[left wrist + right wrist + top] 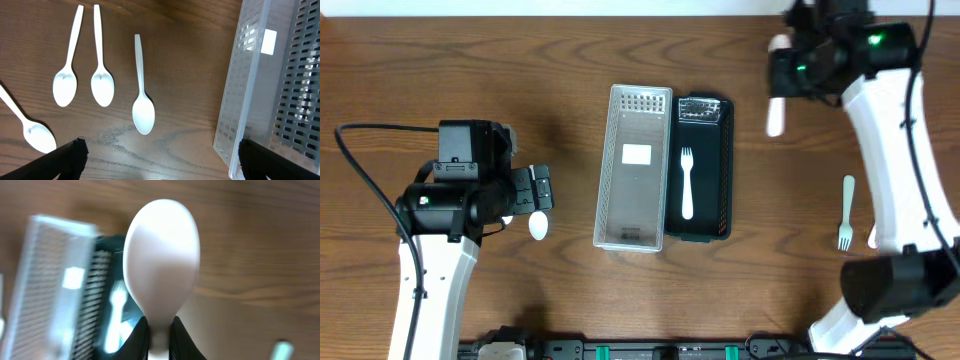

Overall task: Pack container
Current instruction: 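Carry the spoon into the dark basket beside the fork and release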

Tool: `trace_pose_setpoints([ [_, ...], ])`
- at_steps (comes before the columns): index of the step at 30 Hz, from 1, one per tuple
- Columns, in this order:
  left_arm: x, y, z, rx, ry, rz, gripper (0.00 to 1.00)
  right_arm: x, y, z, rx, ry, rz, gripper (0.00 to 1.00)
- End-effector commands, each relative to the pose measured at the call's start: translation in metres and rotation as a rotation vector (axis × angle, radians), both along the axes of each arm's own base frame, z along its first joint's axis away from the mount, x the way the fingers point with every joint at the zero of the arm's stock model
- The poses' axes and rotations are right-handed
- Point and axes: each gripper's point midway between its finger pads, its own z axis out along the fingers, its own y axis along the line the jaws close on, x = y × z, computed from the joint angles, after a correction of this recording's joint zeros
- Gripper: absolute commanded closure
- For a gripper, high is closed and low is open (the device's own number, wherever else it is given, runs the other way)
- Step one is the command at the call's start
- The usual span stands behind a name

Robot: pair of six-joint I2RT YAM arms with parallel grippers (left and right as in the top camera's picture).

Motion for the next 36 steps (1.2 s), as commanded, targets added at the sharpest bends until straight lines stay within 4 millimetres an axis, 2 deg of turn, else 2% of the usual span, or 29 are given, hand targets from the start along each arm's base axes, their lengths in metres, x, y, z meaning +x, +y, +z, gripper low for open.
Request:
trace_pose_setpoints([
  [1,0.000,0.000,0.000,0.004,0.002,-0.001,0.02,-0.011,0.036,-0.039,0.030,0.129,-0.024,0.97],
  [4,0.000,0.000,-0.001,0.004,0.003,-0.001,0.02,-0.025,0.065,-0.065,0.005,0.186,0.019,0.97],
  [8,0.000,0.000,-0.001,0.004,0.003,-0.001,0.02,-0.044,0.088,-0.109,-0.020,0.249,0.058,0.98],
  [14,0.000,0.000,-0.001,0.004,0.003,-0.001,0.02,-0.060,0.095,-0.164,-0.036,0.284,0.082,0.95],
  [16,0.000,0.000,-0.001,0.004,0.003,-0.001,0.02,-0.064,0.092,-0.173,-0.043,0.294,0.085,0.87],
  [19,0.000,0.000,-0.001,0.004,0.003,-0.001,0.02,-0.064,0.092,-0.176,-0.050,0.288,0.110,0.81],
  [23,0.000,0.000,-0.001,0.004,0.003,-0.001,0.02,-0.048,0.096,-0.161,-0.048,0.217,0.167,0.65],
  [26,0.000,0.000,-0.001,0.004,0.003,-0.001,0.02,-0.031,0.091,-0.128,-0.036,0.167,0.154,0.62],
  [28,0.000,0.000,-0.001,0.004,0.003,-0.001,0.02,-0.019,0.073,-0.097,-0.047,0.128,0.107,0.62],
  [31,0.000,0.000,-0.001,0.005,0.003,-0.001,0.02,-0.003,0.028,-0.049,-0.060,0.061,-0.048,0.60],
  [33,0.000,0.000,-0.001,0.006,0.003,-0.004,0.02,0.000,-0.014,-0.021,-0.059,0.023,-0.155,0.59],
  [36,0.000,0.000,-0.001,0.006,0.003,-0.004,0.02,-0.009,-0.077,-0.004,-0.058,0.024,-0.302,0.59],
])
